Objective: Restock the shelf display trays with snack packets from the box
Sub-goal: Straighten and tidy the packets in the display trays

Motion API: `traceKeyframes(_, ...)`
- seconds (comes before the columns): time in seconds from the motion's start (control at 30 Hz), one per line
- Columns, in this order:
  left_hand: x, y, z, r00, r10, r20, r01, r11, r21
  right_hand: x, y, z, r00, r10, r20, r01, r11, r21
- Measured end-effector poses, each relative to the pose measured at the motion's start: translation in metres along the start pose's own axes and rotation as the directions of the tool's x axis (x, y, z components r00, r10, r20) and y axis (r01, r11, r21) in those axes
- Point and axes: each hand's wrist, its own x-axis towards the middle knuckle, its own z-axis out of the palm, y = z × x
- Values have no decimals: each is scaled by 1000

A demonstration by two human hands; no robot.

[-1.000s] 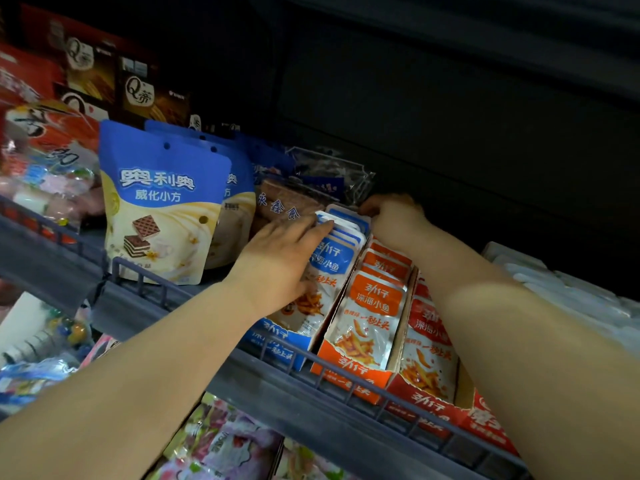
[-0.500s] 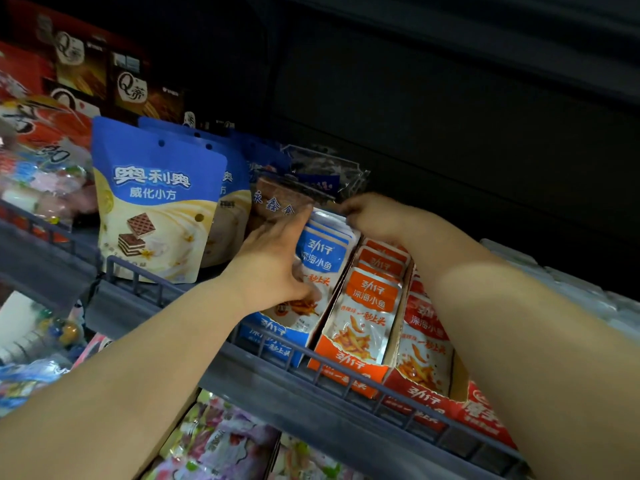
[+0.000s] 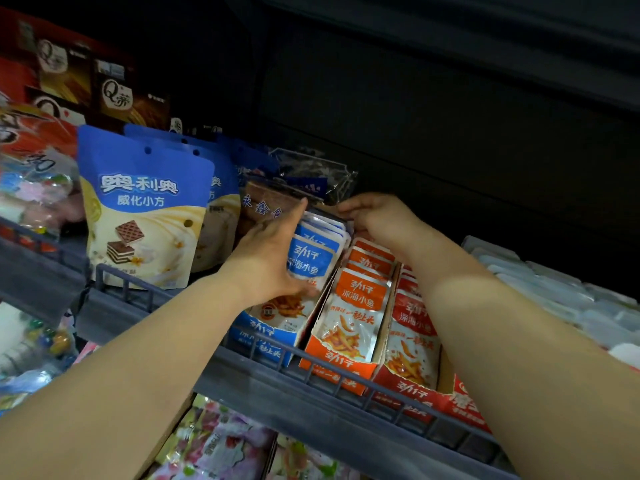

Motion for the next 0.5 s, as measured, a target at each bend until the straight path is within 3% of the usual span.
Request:
traceKeyframes(0.13,-4,0,-4,999,-46,23,49,988,-144,-8,3,-9,994,38,-98,-30,997,77)
traceKeyframes(0.27,-15,1,-9,997,-74,-15,71,989,-128,-12,9,-11,977,75,-199,-110,979,-170)
traceKeyframes(0.33,-27,7,-12,980,31,-195,-32,999,-5,-13,12,-10,971,121,-206,-159,971,-177)
traceKeyframes(0.4,-39,20,-14,902,245,-356,-246,968,44,-15,14,-9,964,127,-235,-172,969,-180)
traceKeyframes(0.43,-44,27,-15,885,318,-341,-326,945,34,-16,14,-9,963,109,-246,-162,964,-209)
traceKeyframes(0.5,-48,42,-15,929,357,-97,-360,933,-11,-17,15,-9,964,61,-259,-137,948,-288)
